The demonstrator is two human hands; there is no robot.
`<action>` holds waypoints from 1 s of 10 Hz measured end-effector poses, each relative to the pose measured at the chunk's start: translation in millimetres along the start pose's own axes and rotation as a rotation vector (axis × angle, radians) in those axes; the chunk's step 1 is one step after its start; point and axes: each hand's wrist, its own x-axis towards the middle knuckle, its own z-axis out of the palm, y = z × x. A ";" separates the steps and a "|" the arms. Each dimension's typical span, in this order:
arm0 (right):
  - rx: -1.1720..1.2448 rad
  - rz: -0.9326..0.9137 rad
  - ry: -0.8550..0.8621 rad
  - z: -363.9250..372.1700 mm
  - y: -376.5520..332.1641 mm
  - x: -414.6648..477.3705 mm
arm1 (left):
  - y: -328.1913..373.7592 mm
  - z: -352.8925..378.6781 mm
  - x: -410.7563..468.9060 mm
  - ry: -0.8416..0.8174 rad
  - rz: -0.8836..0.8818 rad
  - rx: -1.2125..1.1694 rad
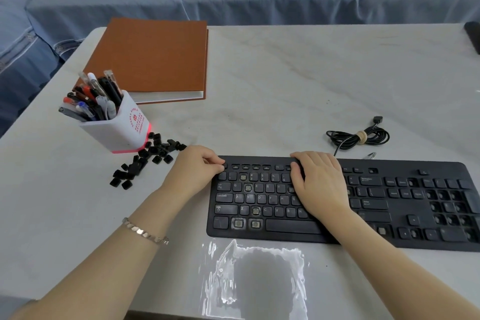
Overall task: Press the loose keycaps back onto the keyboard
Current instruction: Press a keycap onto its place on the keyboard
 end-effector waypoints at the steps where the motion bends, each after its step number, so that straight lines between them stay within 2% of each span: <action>1: 0.005 0.002 -0.002 -0.5 0.1 0.9 | -4.6 5.9 -8.5 0.055 0.050 -0.003; 2: 0.002 0.001 -0.004 -0.4 0.0 0.5 | -7.1 12.7 -16.5 0.119 0.054 -0.112; 3: -0.002 -0.002 -0.005 -1.0 -0.6 0.7 | -5.7 14.1 -15.9 0.151 -0.036 -0.266; 5: -0.006 -0.010 -0.002 0.1 -0.5 0.8 | -0.5 21.9 -9.5 0.199 -0.174 -0.397; 8: 0.003 -0.002 0.001 1.1 1.1 0.3 | -1.6 15.4 -10.0 0.107 -0.416 -0.777; 10: 0.006 0.001 0.001 0.4 0.8 -0.3 | -6.1 12.8 -7.0 0.011 -0.492 -0.894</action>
